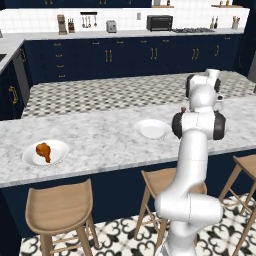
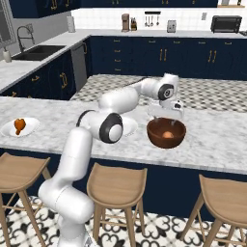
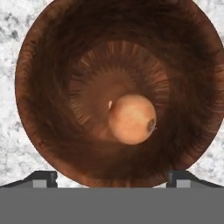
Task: Pick the chicken drumstick and onion from their plates and place them in the bowl. Then put the bowl in the fridge.
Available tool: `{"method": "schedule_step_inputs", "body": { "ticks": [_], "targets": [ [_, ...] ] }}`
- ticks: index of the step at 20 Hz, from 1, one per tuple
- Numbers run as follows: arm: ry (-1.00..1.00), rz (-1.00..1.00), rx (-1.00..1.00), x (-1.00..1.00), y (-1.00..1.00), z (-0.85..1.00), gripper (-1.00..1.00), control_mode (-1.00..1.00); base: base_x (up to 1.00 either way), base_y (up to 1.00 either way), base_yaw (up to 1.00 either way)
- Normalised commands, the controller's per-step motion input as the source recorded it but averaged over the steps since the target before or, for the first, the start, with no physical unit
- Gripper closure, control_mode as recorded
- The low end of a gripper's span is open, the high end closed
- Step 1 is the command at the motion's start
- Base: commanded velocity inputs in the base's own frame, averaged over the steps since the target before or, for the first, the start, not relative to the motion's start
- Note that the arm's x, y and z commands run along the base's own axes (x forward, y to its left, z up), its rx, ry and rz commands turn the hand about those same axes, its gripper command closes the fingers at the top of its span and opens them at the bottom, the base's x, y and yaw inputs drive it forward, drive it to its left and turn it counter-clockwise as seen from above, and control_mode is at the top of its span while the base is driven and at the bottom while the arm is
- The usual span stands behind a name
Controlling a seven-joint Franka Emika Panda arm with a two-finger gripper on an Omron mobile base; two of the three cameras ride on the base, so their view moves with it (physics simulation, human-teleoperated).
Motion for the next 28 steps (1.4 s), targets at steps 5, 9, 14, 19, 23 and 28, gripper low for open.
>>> {"method": "schedule_step_inputs", "body": {
  "ticks": [5, 9, 14, 19, 23, 28],
  "targets": [
    [-0.05, 0.05, -0.23, -0.91, 1.0, 0.59, -1.0, -1.0, 0.0, 0.0, 0.0],
    [-0.22, 0.1, -0.02, -1.0, 1.0, 0.29, -1.0, -1.0, 0.0, 0.0, 0.0],
    [-0.28, 0.05, -0.01, -1.0, 1.0, 0.53, -1.0, -1.0, 0.0, 0.0, 0.0],
    [-0.21, 0.04, -0.07, -1.0, 1.0, 0.15, -1.0, -1.0, 0.0, 0.0, 0.0],
    [-0.08, 0.08, -0.02, -1.0, 0.97, 0.17, -1.0, -1.0, 0.0, 0.0, 0.0],
    [0.04, 0.15, 0.07, -0.5, 0.48, 0.09, -1.0, -1.0, 0.0, 0.0, 0.0]
  ]
}}
